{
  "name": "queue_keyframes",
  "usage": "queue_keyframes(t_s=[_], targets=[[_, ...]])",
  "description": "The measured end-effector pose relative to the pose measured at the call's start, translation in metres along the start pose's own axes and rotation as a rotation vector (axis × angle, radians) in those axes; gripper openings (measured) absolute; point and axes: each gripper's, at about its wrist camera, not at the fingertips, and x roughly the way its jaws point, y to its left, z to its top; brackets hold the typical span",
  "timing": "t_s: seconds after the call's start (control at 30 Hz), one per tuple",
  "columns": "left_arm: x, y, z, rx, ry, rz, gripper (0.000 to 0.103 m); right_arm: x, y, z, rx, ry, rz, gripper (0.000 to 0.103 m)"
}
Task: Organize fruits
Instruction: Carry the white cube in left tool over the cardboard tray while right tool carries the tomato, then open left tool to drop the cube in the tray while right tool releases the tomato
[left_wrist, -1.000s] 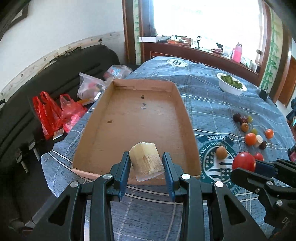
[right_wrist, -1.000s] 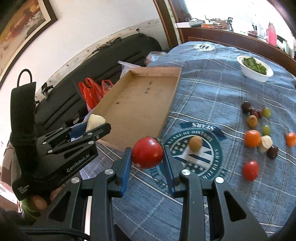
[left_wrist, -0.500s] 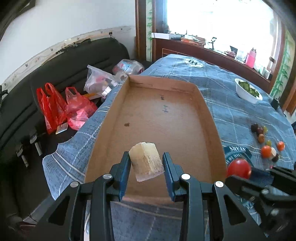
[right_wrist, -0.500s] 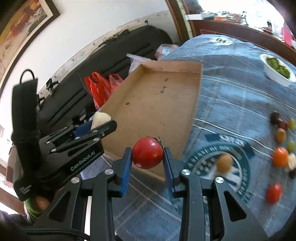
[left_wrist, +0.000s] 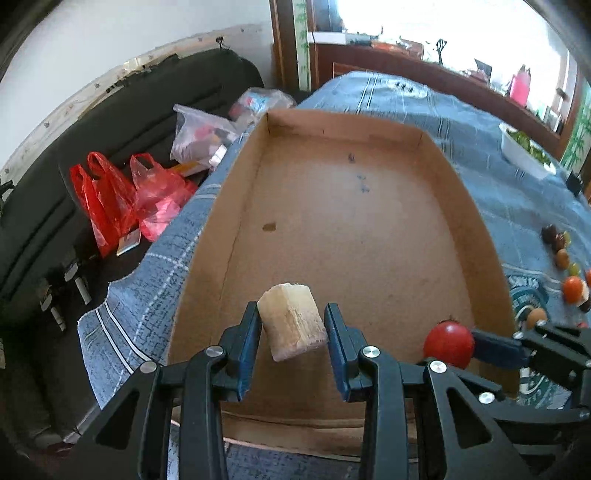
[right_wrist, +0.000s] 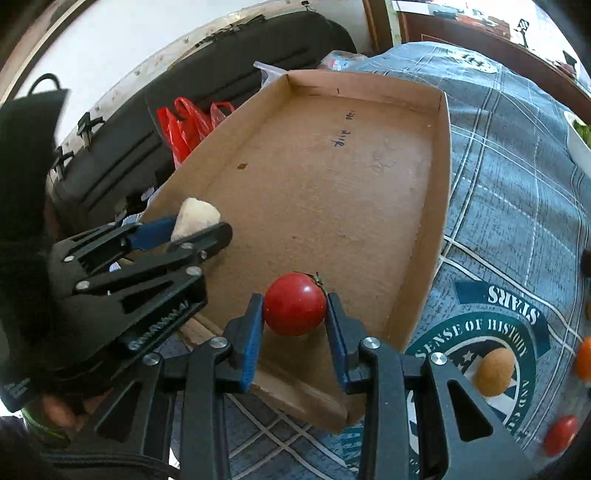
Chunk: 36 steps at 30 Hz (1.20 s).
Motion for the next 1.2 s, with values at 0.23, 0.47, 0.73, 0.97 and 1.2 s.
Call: queue_keyframes(t_s=[0.23, 0.47, 0.73, 0.97, 1.2], targets=[[0.001, 0.002, -0.001, 0.011, 0.021, 0.009, 0.036, 0.003, 0.001, 0.004, -0.034, 0.023, -0.001, 0.040], [-0.008, 0.003, -0.002, 0.003, 0.005, 0.006, 0.041, -0.009, -0.001, -0.001, -0.022, -0.014, 0.001, 0.052], [-0.026, 0.000, -0.004, -0.010, -0.035, 0.005, 0.057, -0.034, -0.006, -0.013, -0.004, -0.058, 0.013, 0.052], [-0.046, -0.013, -0.007, -0.005, -0.065, -0.027, 0.057, -0.070, -0.020, -0.037, 0.041, -0.110, 0.016, 0.052], [-0.063, -0.045, -0.011, 0.048, -0.087, -0.082, 0.057, -0.098, -0.042, -0.063, 0.104, -0.141, -0.014, 0.053]])
